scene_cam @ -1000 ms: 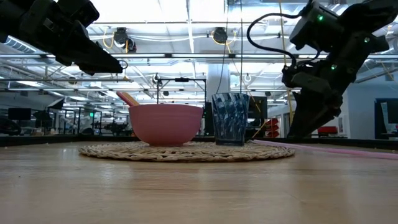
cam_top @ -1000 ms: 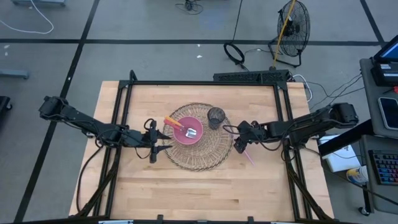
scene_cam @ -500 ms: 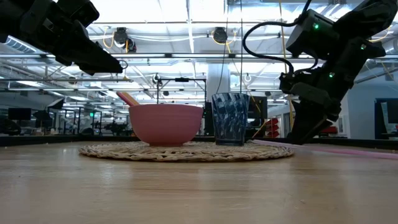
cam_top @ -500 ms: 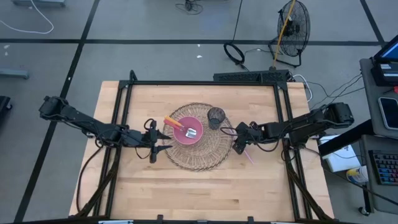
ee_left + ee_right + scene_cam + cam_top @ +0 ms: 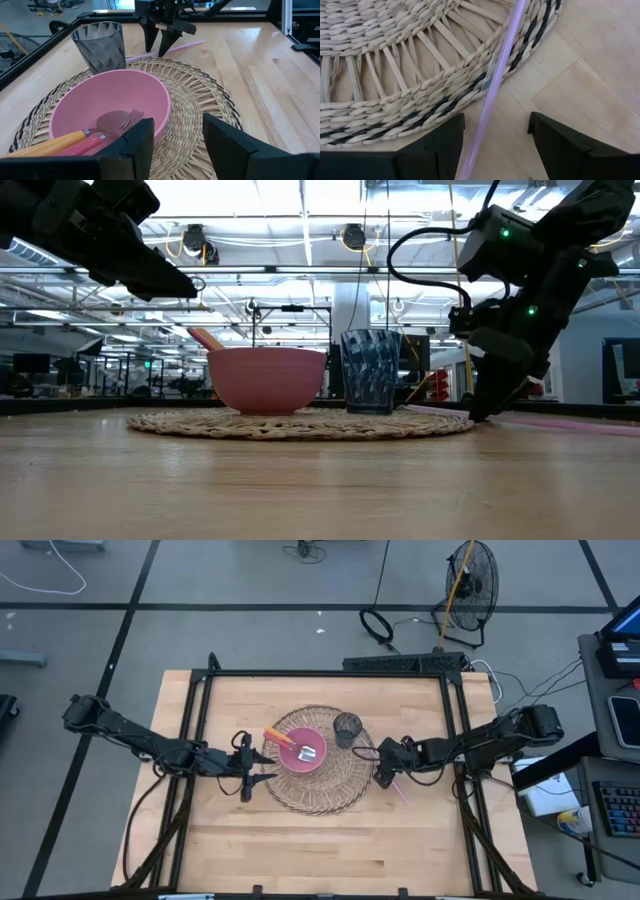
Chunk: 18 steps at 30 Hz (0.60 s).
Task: Pick & Place Utensil
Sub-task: Put the pink straw into the blue cup
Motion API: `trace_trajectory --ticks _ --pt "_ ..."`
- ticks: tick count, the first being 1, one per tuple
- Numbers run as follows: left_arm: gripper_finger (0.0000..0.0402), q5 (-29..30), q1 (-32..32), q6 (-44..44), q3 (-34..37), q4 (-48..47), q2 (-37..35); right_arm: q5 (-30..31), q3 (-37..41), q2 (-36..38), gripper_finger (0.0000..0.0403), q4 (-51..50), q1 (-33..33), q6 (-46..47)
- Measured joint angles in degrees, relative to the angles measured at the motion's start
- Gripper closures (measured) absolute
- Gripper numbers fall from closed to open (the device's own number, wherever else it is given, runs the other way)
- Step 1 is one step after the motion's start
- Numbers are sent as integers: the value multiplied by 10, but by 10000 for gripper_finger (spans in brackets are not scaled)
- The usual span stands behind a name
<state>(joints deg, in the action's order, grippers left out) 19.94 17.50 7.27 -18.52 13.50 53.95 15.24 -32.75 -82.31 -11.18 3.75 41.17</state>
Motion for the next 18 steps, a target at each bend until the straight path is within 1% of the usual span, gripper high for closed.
trace_trajectory --ticks 3,6,14,18 --pt "231 0 0 0 0 0 0 3 0 4 187 -1 0 0" --pt "231 0 0 0 0 0 0 6 1 10 203 -2 0 0" --pt "231 0 0 0 0 0 0 11 1 10 274 -4 0 -8" --pt "231 -2 0 0 0 0 0 10 1 10 300 -2 0 -9"
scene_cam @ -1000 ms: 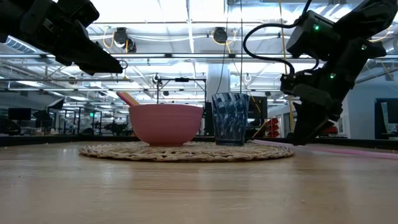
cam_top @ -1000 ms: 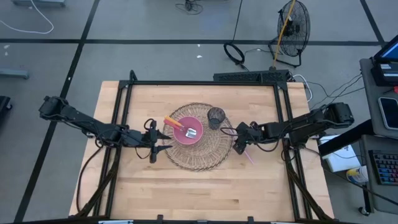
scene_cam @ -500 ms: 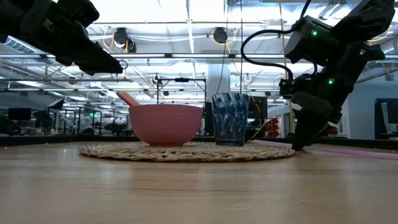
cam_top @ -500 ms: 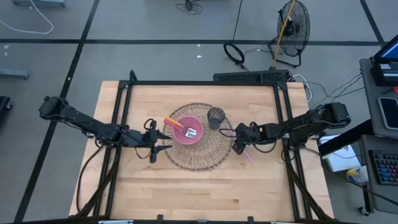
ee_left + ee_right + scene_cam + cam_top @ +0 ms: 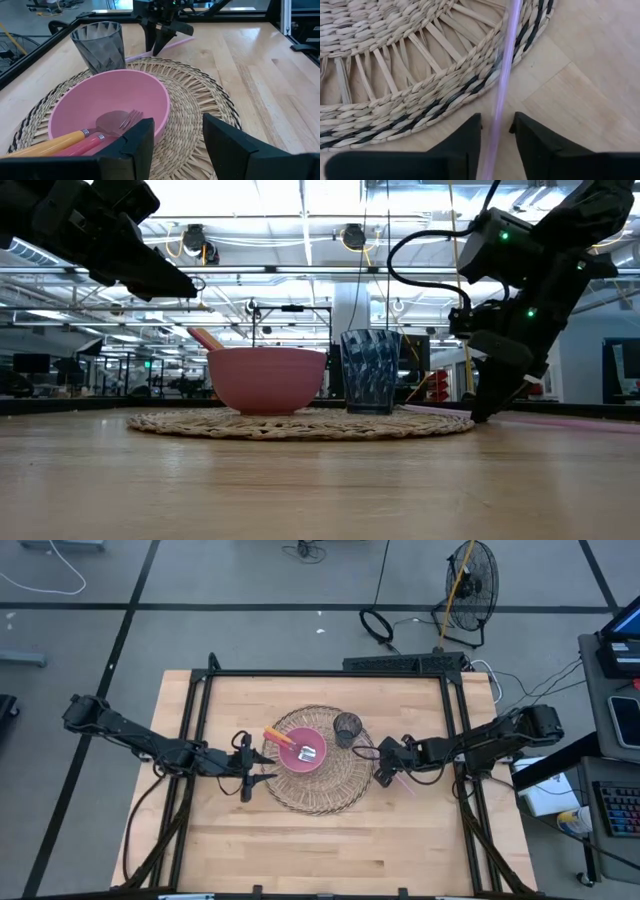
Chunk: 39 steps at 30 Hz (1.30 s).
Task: Pick & Place Utensil
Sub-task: Put the pink straw into the blue cup
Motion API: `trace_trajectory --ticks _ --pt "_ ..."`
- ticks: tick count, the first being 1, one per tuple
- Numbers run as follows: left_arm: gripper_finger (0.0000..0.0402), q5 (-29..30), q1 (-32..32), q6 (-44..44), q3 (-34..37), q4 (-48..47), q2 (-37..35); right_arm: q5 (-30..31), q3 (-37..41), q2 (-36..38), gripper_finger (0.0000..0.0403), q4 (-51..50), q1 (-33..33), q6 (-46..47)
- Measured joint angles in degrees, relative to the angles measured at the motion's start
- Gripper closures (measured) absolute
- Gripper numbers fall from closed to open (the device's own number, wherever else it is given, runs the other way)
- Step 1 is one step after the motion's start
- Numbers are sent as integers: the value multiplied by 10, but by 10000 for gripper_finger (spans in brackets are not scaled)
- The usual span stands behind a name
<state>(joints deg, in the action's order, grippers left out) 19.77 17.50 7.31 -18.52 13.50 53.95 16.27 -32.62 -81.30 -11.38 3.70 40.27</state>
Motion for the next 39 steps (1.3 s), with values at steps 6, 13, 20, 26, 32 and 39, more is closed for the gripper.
trace_trajectory --ticks 6,13,20,26,32,39 --pt "231 0 0 0 0 0 0 -1 0 0 325 1 0 0" --pt "231 0 0 0 0 0 0 -1 0 0 345 0 0 2" --pt "231 0 0 0 0 0 0 -2 0 0 358 0 0 1" --pt "231 0 0 0 0 0 0 -4 0 0 371 1 0 -3" --pt "231 0 0 0 0 0 0 -4 0 0 388 0 0 -4" --pt "231 0 0 1 0 0 0 -4 0 0 393 0 0 -4"
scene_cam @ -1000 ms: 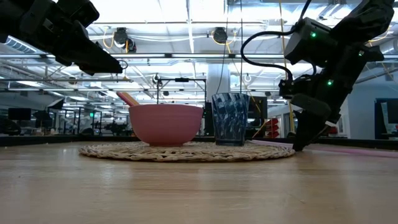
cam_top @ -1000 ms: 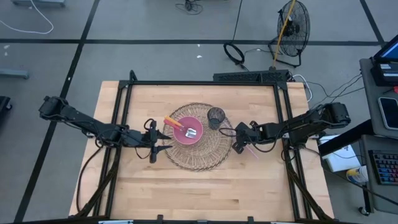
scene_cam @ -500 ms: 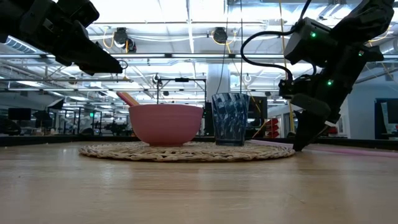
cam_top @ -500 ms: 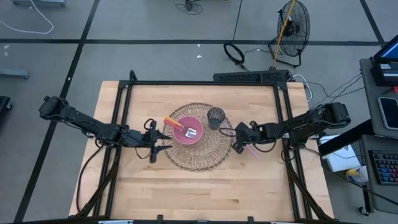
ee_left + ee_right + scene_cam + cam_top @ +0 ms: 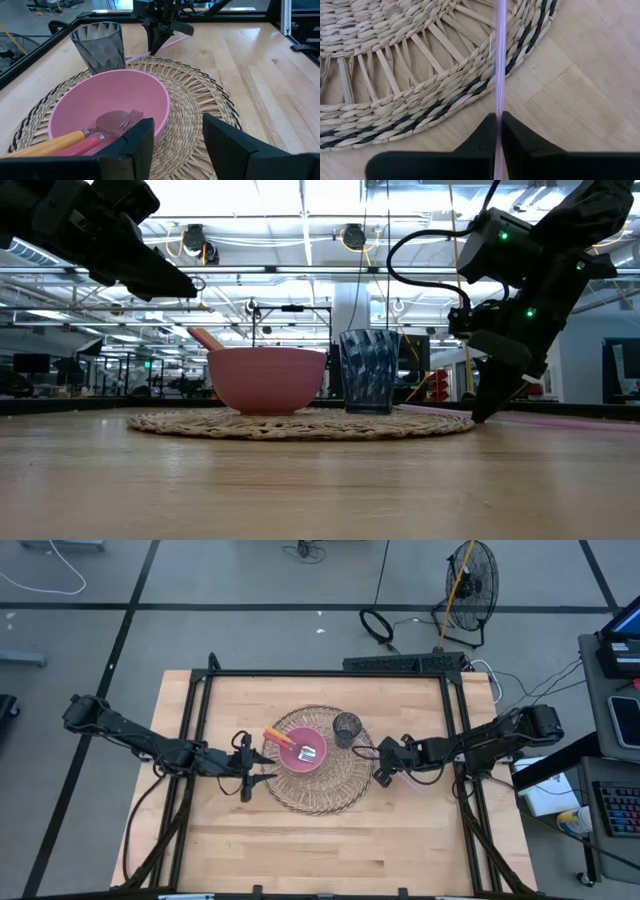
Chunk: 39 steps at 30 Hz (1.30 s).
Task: Pick & Place Utensil
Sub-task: Put the pink straw into the blue cup
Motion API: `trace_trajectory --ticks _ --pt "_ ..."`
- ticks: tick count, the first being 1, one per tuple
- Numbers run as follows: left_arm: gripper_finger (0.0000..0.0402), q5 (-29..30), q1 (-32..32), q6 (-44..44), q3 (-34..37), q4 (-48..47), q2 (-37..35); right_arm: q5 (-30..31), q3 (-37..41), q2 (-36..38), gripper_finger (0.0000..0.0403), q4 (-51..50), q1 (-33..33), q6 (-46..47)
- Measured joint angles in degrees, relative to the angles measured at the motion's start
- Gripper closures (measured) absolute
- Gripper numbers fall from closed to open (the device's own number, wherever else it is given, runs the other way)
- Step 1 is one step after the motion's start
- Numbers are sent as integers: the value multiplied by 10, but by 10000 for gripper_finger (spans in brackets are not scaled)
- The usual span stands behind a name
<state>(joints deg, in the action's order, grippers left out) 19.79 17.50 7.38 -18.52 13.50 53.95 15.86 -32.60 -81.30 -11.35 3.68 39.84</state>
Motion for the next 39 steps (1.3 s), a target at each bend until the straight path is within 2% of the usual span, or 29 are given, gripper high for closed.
trace_trajectory --ticks 21,33,39 --pt "231 0 0 2 0 0 0 -2 2 27 395 -23 0 26" --pt "231 0 0 2 0 0 0 71 2 124 395 -77 0 27" --pt "231 0 0 3 0 0 0 132 1 179 395 -98 0 15"
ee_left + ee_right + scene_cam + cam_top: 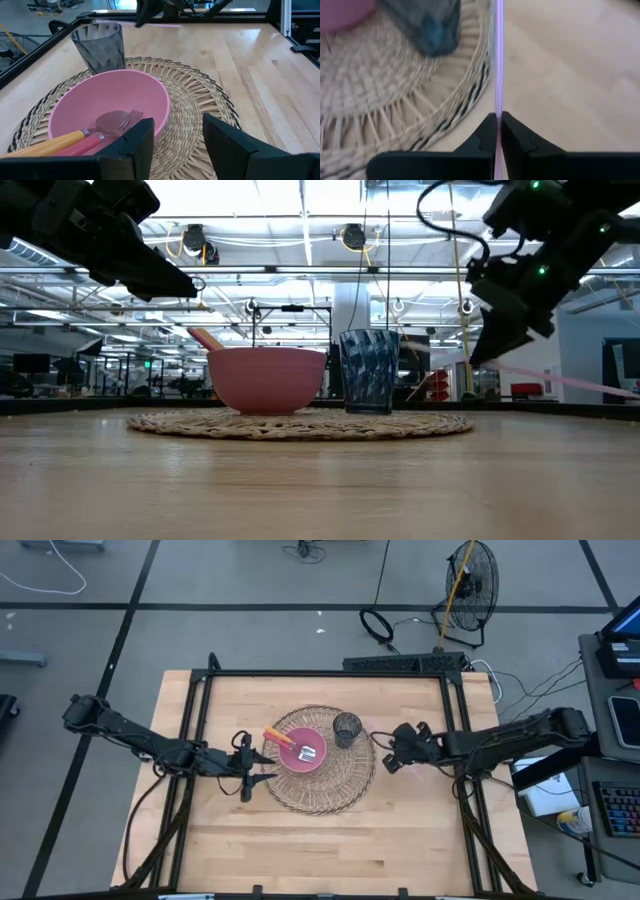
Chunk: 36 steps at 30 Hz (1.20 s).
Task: Pick & Place Utensil
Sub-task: Put the pink straw into the blue cup
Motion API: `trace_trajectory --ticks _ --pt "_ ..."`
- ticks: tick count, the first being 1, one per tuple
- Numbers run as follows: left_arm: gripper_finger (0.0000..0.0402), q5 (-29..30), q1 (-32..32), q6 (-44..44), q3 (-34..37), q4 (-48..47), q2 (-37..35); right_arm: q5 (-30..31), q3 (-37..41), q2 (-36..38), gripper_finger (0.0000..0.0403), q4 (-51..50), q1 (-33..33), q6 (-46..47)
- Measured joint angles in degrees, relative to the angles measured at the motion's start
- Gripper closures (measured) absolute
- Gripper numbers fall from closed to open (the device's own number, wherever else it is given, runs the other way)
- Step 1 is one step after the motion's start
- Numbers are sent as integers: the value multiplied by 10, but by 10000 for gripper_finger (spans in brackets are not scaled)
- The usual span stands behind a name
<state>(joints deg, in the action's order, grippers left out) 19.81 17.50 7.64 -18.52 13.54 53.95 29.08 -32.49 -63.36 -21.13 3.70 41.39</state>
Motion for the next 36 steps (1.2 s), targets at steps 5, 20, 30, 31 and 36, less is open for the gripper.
trace_trajectory --ticks 5,20,30,31,36 --pt "231 0 0 0 0 0 0 64 0 45 395 0 0 -23" --pt "231 0 0 -1 0 0 0 159 -1 84 395 195 -5 -229" --pt "231 0 0 0 0 0 0 158 -1 62 394 394 -19 -400" --pt "231 0 0 0 0 0 0 158 -1 55 394 415 -19 -414" --pt "231 1 0 0 0 0 0 124 -1 18 394 508 -24 -464"
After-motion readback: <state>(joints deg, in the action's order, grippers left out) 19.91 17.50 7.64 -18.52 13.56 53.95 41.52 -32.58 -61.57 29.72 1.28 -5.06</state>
